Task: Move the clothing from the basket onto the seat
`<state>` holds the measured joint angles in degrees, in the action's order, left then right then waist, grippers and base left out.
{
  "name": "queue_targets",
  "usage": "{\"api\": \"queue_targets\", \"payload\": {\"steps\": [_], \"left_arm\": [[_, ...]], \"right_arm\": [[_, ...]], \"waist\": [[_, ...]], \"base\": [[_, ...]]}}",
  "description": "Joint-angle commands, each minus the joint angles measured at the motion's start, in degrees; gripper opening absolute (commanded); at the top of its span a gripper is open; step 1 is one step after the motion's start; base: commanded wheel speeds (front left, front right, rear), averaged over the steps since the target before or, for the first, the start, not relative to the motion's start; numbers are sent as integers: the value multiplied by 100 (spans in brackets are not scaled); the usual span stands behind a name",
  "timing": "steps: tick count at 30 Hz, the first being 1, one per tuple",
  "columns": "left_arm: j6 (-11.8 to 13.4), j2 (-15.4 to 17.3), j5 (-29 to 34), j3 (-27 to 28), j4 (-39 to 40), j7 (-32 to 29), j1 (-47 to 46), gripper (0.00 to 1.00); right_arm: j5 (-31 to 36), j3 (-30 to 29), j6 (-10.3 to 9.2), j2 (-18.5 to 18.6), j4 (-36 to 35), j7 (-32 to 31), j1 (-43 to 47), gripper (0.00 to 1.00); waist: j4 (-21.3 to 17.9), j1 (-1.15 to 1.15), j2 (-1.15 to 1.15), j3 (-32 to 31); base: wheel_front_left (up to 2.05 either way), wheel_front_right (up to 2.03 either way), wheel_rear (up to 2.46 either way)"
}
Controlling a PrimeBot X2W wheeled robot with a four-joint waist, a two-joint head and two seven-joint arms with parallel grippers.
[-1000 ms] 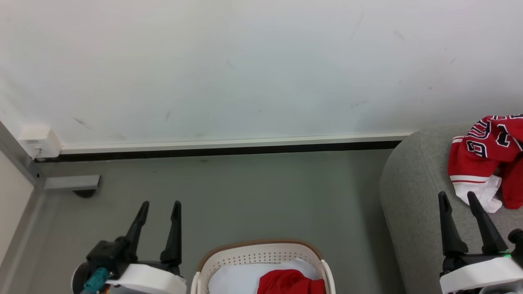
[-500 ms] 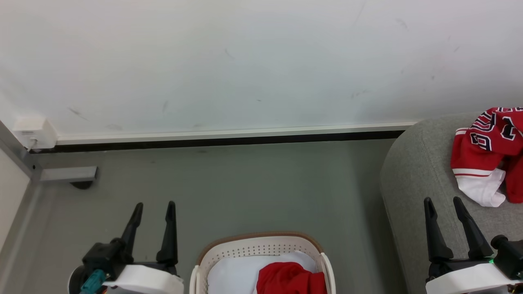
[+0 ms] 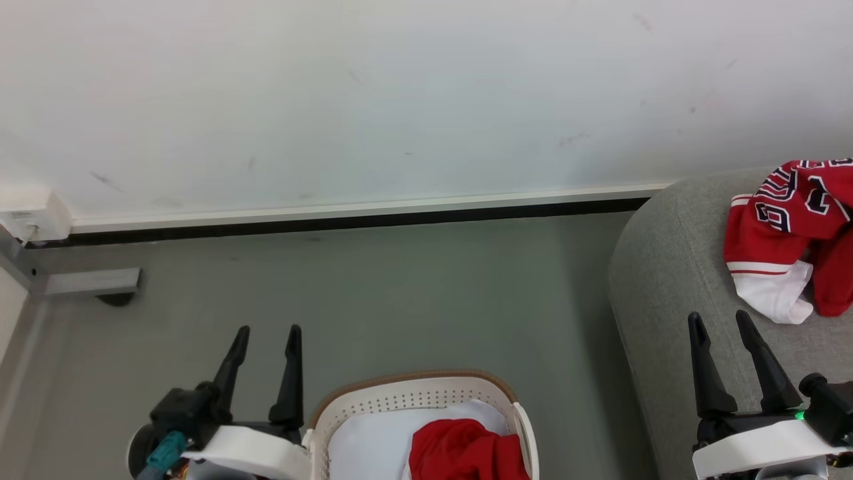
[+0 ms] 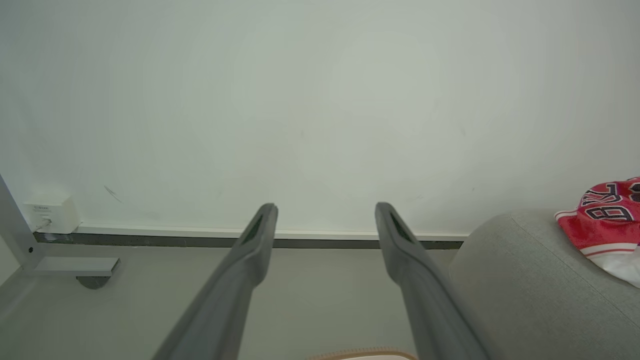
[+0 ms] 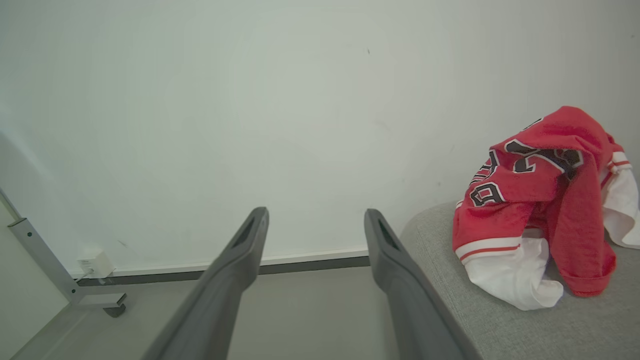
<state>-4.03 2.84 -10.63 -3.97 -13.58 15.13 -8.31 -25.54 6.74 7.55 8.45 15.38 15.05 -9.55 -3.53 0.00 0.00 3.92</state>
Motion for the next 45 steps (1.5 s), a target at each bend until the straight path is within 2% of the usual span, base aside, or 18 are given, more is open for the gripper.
{"api": "queue_targets", "payload": {"steps": [1,13,27,30,34,40,45], "left_arm": [[-22,13,-25,-41,-30,3,-98,100],[-131,14,16,-624,-489,3,-787,100],[-334,26,-74,-1736,-3023,-208,-2392,100],[-345,105,-92,-1964,-3585,-400,-2695,100],[-347,99,-393,-2533,-4240,-875,-3002,100],[-340,308,-1084,-3465,-4669,-1506,-3403,100],[-337,594,-1291,-4030,-4996,-2008,-3818,100]], "right_arm": [[-67,-11,-12,42,-3,17,-102,100],[-155,-27,-12,165,-183,10,-505,100],[-185,-178,-13,-31,-570,9,-1265,100],[-247,-187,-13,-130,-710,9,-1501,100],[-343,-231,-13,-279,-911,9,-1682,100],[-398,-155,-13,-416,-1051,9,-1870,100],[-476,-108,-13,-492,-1109,9,-1984,100]], "waist": [[-62,0,0,82],[-516,0,0,929],[-1072,0,0,2286],[-1233,0,0,2580],[-1379,0,0,2904],[-1559,0,0,3344],[-1738,0,0,3747]], "base": [[0,0,0],[0,0,0],[0,0,0],[0,0,0],[0,0,0],[0,0,0],[0,0,0]]}}
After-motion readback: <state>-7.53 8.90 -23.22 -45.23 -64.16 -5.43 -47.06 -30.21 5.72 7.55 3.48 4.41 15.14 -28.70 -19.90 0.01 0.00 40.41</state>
